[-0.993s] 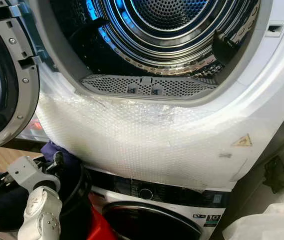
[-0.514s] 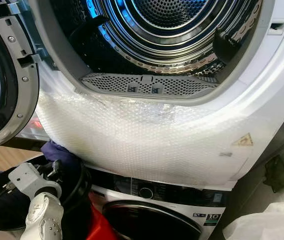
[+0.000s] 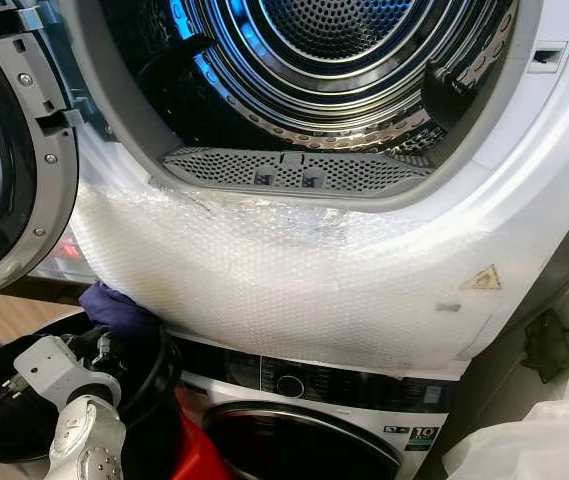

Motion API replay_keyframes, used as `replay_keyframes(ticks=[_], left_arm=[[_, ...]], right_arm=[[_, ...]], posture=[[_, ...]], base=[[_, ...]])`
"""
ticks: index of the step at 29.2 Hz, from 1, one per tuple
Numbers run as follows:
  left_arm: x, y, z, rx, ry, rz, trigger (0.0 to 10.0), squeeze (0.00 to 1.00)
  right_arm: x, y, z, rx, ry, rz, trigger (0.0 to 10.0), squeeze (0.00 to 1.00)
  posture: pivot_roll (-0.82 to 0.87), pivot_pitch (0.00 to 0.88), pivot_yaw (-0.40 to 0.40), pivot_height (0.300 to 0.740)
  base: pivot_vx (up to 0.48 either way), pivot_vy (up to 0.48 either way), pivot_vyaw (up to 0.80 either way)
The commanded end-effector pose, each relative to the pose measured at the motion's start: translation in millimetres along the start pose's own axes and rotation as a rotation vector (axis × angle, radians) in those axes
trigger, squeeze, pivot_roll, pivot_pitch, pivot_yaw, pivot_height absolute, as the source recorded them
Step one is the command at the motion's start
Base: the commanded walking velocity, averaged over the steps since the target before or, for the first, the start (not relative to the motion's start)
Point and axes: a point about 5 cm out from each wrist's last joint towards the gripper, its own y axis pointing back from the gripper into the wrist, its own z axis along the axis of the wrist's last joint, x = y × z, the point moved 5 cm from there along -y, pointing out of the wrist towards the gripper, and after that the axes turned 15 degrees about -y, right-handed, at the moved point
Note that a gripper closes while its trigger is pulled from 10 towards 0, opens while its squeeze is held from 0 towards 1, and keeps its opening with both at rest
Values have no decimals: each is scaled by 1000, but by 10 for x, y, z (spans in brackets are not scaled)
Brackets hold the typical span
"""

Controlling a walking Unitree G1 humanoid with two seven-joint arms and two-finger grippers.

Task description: Clothes washing

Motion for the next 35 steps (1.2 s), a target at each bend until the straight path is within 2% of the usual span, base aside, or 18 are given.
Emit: replay_keyframes(ticks=[1,10,12,19,28,32,33,35], left_arm=[[62,-9,26,-16,-17,26,0,0],[66,-23,73,-36,-14,29,0,0],[80,-19,65,-36,-19,36,0,0],[167,-17,15,-23,-43,72,0,0],[147,-33,82,-57,-53,64,0,0],[34,45,231,-162,-124,-22,0,0],[24,105,280,-200,-149,-32,0,0],[23,147,301,-221,-174,-36,0,0]], right_arm=[[52,3,-57,14,6,14,10000,0],[76,6,-93,22,12,19,10000,0],[31,6,-86,17,41,9,10000,0],[-28,7,-100,22,33,-1,10000,0],[51,10,-139,29,23,13,10000,0],[70,11,-156,34,23,22,10000,0],[69,12,-160,35,20,22,10000,0],[67,12,-163,35,19,22,10000,0]], posture=[[149,0,73,740],[146,0,73,740],[147,0,76,740],[132,0,79,740],[131,0,84,740],[133,0,86,740],[132,0,88,740],[134,0,89,740]], base=[[0,0,0],[0,0,0],[0,0,0],[0,0,0],[0,0,0],[0,0,0],[0,0,0],[0,0,0]])
